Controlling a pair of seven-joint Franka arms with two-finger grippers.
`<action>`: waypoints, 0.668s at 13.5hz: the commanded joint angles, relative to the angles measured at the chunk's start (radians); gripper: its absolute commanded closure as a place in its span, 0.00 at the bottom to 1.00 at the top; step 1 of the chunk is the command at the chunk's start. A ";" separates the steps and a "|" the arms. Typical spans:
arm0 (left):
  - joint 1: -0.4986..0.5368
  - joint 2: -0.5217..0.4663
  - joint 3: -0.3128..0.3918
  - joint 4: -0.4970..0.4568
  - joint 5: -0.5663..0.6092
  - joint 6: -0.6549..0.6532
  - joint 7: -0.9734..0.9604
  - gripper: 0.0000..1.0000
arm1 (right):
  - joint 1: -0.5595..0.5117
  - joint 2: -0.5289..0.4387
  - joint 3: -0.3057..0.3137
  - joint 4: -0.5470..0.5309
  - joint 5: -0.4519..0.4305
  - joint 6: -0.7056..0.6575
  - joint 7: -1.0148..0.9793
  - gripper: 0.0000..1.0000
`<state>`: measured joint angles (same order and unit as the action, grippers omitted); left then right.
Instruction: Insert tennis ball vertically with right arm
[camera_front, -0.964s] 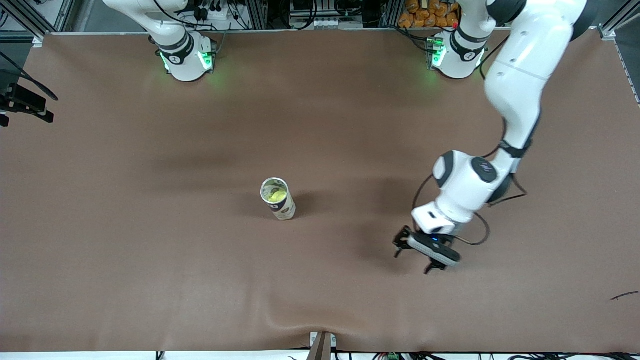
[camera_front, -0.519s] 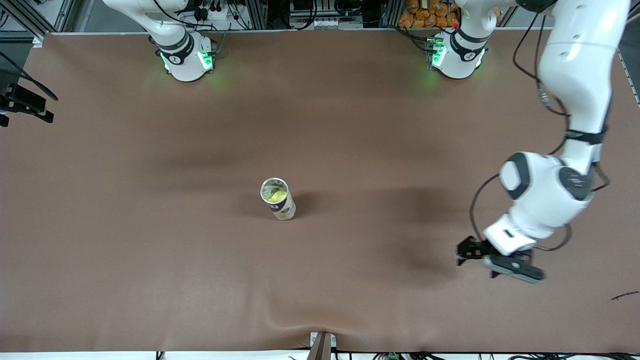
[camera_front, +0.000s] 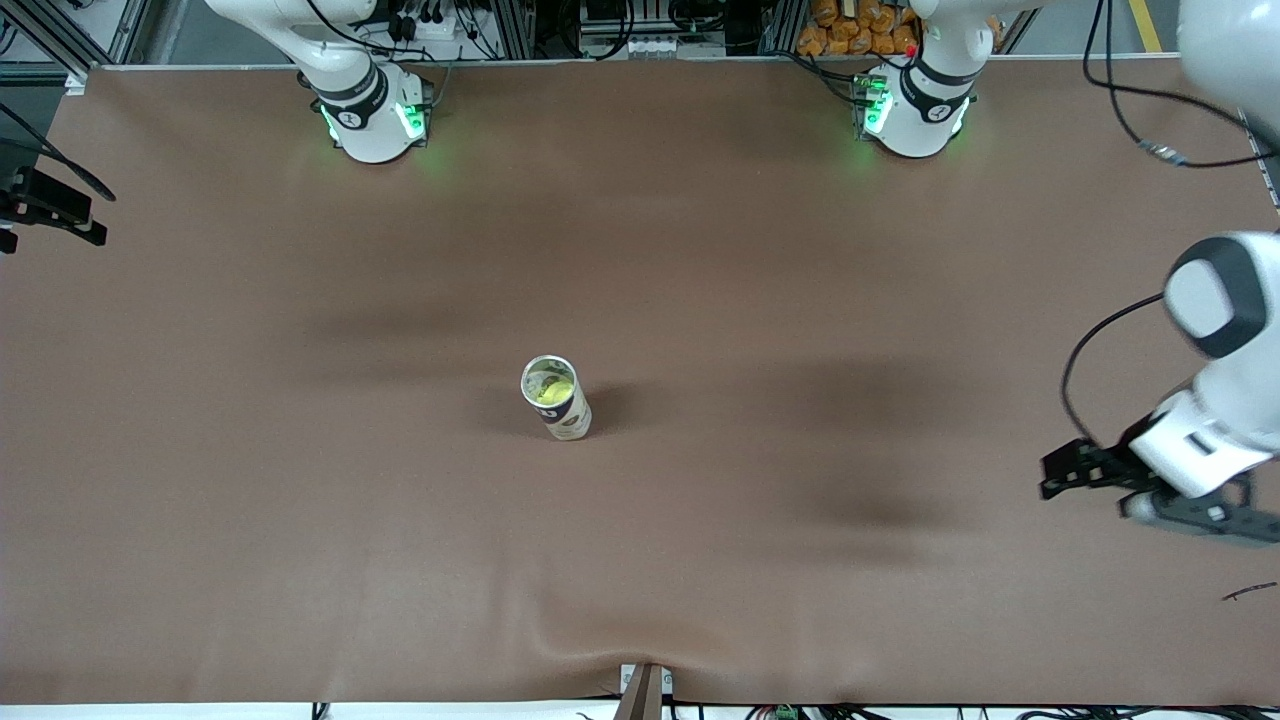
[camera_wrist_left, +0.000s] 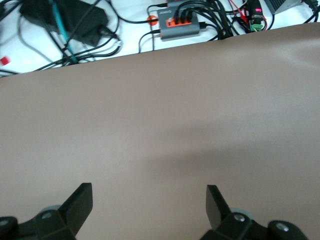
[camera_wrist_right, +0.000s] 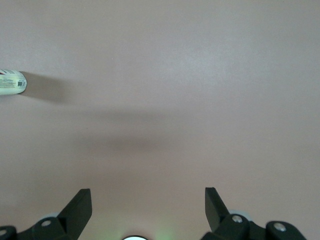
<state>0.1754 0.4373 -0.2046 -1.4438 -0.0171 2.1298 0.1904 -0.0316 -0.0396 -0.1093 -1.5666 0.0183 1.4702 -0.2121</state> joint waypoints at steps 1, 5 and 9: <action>0.007 -0.118 -0.002 -0.032 0.034 -0.137 -0.101 0.00 | -0.007 0.007 0.005 0.019 -0.011 -0.013 -0.015 0.00; 0.007 -0.189 -0.002 -0.017 0.089 -0.300 -0.121 0.00 | -0.008 0.007 0.003 0.019 -0.011 -0.013 -0.015 0.00; 0.042 -0.262 -0.007 -0.018 0.069 -0.366 -0.117 0.00 | -0.008 0.007 0.003 0.019 -0.011 -0.013 -0.015 0.00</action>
<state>0.1918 0.2310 -0.2044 -1.4431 0.0528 1.8059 0.0845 -0.0317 -0.0396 -0.1096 -1.5664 0.0182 1.4700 -0.2121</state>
